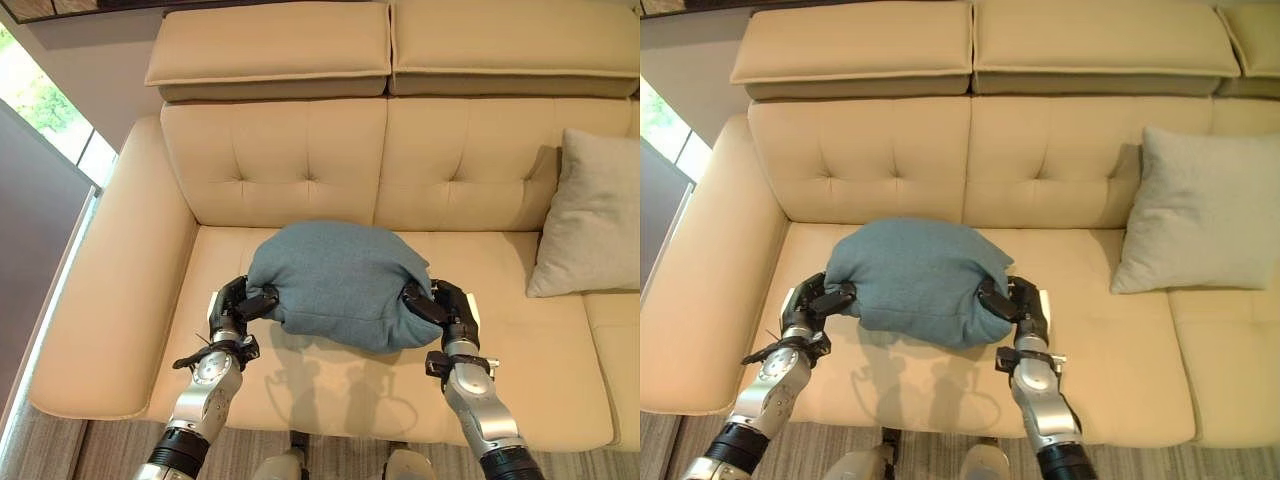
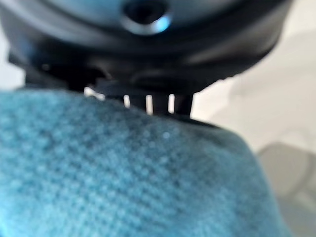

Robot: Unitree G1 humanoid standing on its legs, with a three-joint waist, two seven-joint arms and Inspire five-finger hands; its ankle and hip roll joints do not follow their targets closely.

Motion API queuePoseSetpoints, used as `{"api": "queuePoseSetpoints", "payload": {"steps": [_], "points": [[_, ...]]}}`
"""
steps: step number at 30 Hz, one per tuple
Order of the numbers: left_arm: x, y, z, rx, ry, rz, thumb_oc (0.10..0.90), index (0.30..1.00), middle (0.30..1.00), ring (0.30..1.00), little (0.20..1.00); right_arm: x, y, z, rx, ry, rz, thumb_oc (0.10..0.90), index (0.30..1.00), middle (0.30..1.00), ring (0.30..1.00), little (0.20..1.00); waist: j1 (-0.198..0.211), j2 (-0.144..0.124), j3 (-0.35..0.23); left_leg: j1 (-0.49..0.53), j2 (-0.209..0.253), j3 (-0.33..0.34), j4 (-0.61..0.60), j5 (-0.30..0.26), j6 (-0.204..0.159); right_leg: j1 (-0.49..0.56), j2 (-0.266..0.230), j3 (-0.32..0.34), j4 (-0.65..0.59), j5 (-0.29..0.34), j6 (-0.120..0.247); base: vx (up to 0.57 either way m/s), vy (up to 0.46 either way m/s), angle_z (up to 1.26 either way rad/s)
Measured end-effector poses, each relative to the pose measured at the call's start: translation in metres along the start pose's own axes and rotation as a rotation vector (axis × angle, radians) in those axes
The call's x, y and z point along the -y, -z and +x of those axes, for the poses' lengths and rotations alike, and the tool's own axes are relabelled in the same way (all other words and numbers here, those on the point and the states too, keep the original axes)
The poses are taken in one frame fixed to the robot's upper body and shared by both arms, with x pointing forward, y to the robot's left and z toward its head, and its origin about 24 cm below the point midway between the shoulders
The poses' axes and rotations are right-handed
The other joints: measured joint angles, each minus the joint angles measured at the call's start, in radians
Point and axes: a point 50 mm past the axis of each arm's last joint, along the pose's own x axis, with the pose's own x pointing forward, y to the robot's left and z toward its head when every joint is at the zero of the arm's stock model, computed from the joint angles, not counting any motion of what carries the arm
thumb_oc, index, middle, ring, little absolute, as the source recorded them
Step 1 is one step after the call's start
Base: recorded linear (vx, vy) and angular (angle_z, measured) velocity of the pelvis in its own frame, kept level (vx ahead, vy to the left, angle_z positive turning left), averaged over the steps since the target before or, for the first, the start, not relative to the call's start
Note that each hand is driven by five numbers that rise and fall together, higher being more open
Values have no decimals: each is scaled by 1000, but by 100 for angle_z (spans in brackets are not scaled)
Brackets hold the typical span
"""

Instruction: Pick up all the scattered cushions and arrange them neatly on the sofa.

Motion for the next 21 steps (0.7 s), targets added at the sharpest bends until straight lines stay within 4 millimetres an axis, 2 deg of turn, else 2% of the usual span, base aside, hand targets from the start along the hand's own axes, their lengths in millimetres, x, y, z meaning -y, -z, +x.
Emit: {"api": "queuePoseSetpoints", "payload": {"steps": [1, 3, 4, 6, 9, 11, 12, 14, 16, 18, 20, 21], "points": [[4, -5, 3, 17, 13, 57, 400, 300, 300, 300, 300, 3, -7, 5, 22, 18, -16, 400, 300, 300, 300, 300, -1, 0, 0, 1, 4, -2, 0, -1, -14, 2, 4, -4, 0, -1, -2, 30, -52, 5], [7, -11, 6, 42, 20, 88, 400, 300, 300, 300, 300, 4, -16, 10, 50, 33, -22, 400, 300, 300, 300, 300, -3, -1, -1, -4, 5, -5, 0, 0, -19, -2, 5, -8, 0, -1, -2, 26, -67, 7], [11, -22, 11, 78, 20, 116, 400, 300, 300, 300, 300, 4, -27, 17, 81, 50, -31, 400, 300, 300, 300, 300, -3, -4, -2, -10, 3, -12, 0, 3, -23, -4, 3, -14, 0, -1, -2, 1, -97, 9], [15, -49, 21, 144, 10, 152, 400, 300, 300, 300, 300, 0, -49, 29, 128, 49, -61, 400, 300, 300, 300, 300, -2, -5, -2, -24, 4, -16, 0, 7, -28, -15, 3, -14, -1, 3, -7, -16, -64, 8], [19, -105, 34, 317, -29, 206, 400, 300, 300, 300, 300, -3, -94, 43, 269, 42, -89, 400, 300, 300, 300, 300, 2, -4, -2, -64, 8, -26, 0, 23, -35, -52, 8, -16, -1, 14, -14, -45, -40, 6], [19, -134, 36, 410, -48, 233, 400, 300, 300, 300, 300, -6, -122, 45, 380, 68, -128, 400, 300, 300, 300, 300, 6, -4, -2, -91, 10, -27, 0, 30, -37, -80, 11, -16, -1, 21, -16, -79, -11, -1], [16, -156, 32, 506, -66, 270, 400, 300, 300, 300, 300, -8, -146, 42, 491, 109, -157, 400, 300, 300, 300, 300, 4, -4, -2, -119, 11, -27, 0, 38, -40, -108, 12, -14, 0, 26, -18, -133, 15, -4], [18, -176, 28, 620, -92, 289, 400, 300, 300, 300, 300, -8, -173, 37, 625, 173, -193, 400, 300, 300, 300, 300, 3, -3, -2, -151, 9, -25, 1, 44, -40, -142, 10, -13, 0, 33, -18, -236, 37, -3], [25, -189, 25, 710, -110, 211, 400, 300, 300, 300, 300, -7, -203, 34, 772, 263, -253, 400, 300, 300, 300, 300, 4, 0, -4, -198, 3, -18, 1, 50, -37, -194, 5, -3, 0, 44, -21, -250, 28, -10], [27, -193, 27, 729, -118, 139, 400, 300, 300, 300, 300, -6, -230, 29, 909, 341, -319, 400, 300, 300, 300, 300, 6, 1, -4, -242, -3, 1, 1, 54, -36, -248, -1, 14, 0, 54, -18, -210, 2, -18], [32, -187, 37, 688, -133, 106, 400, 300, 300, 300, 300, -8, -240, 30, 980, 389, -383, 400, 300, 300, 300, 300, -2, 3, -5, -274, -7, 3, 3, 55, -36, -279, -4, 15, 0, 55, -17, -164, -1, -5], [38, -184, 49, 644, -142, 136, 400, 300, 300, 300, 300, -10, -245, 35, 1002, 420, -446, 400, 300, 300, 300, 300, -4, 3, -4, -302, -8, 3, 8, 56, -36, -304, -5, 13, 0, 58, -16, -162, 3, 2]]}}
